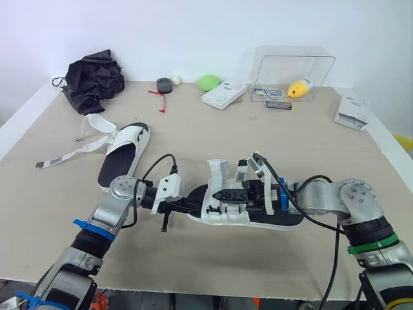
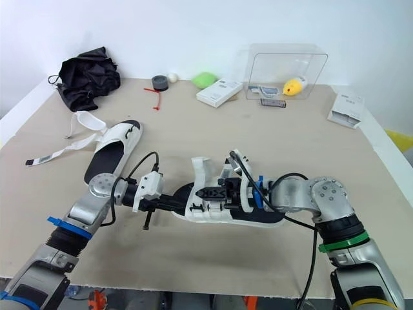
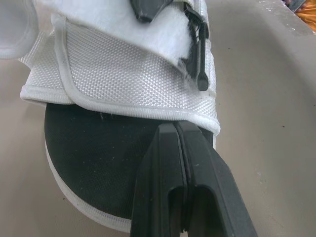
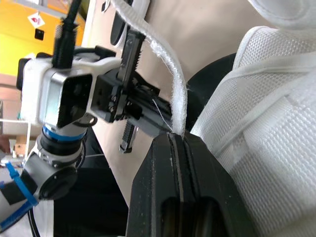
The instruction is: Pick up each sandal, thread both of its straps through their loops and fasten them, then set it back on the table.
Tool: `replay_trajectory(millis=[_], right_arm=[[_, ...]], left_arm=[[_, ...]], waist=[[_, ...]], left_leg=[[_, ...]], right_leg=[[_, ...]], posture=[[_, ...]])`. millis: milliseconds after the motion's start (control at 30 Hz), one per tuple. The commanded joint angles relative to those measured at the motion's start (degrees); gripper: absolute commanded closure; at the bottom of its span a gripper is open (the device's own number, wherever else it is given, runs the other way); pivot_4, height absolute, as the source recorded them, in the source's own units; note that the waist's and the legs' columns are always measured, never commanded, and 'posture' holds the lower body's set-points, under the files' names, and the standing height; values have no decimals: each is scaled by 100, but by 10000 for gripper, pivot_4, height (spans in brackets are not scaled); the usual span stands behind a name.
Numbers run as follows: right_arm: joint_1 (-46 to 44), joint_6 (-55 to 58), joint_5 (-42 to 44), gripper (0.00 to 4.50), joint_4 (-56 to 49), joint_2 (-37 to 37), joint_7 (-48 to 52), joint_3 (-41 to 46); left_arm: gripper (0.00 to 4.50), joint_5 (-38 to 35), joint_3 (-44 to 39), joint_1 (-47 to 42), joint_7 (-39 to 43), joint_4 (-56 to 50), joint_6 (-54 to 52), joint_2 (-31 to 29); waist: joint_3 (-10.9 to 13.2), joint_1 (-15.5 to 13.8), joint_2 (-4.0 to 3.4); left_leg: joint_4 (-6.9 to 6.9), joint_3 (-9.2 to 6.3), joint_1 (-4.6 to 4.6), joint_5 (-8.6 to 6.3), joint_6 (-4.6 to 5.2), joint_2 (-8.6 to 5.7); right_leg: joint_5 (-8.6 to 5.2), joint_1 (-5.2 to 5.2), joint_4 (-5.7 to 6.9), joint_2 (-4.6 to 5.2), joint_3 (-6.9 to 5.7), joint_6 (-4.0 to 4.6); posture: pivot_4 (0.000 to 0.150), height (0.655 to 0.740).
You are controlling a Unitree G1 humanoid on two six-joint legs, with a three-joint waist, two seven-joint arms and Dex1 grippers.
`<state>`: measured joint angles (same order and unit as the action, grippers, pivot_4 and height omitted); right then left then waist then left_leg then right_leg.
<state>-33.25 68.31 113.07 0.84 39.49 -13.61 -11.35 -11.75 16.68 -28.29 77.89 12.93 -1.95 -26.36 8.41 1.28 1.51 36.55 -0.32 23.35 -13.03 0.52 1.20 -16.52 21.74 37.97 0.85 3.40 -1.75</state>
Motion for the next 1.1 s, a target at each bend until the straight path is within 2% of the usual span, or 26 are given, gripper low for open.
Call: replay_trajectory(millis=[33, 333, 867, 1100], right_arm=[[-127, 136, -7, 44459, 103, -115, -92, 121], [-102, 408, -7, 44459, -33, -150, -9, 288], [-568, 612, -7, 44459, 174, -166, 75, 536], [-347, 655, -7, 44459, 30, -103, 87, 509]], left_arm=[[45000, 206, 354, 294, 131, 139, -184, -66], [45000, 212, 333, 366, 104, 76, -219, -88], [45000, 232, 347, 419, 119, 88, -200, -102], [45000, 239, 335, 423, 106, 107, -194, -94]], waist=[[0, 0, 0], [0, 0, 0], [0, 1, -1], [0, 1, -1]], left_leg=[[0, 0, 0, 0, 0, 0], [0, -1, 2, -1, 2, 0], [-1, 2, 4, -2, 3, 0], [-2, 1, 5, -2, 3, 0]], right_leg=[[0, 0, 0, 0, 0, 0], [0, 1, 0, 1, -2, 0], [0, 5, 0, 1, -3, 0], [0, 5, 0, 1, -3, 0]], posture=[[1500, 7400], [1500, 7400], [1500, 7400], [1500, 7400]])
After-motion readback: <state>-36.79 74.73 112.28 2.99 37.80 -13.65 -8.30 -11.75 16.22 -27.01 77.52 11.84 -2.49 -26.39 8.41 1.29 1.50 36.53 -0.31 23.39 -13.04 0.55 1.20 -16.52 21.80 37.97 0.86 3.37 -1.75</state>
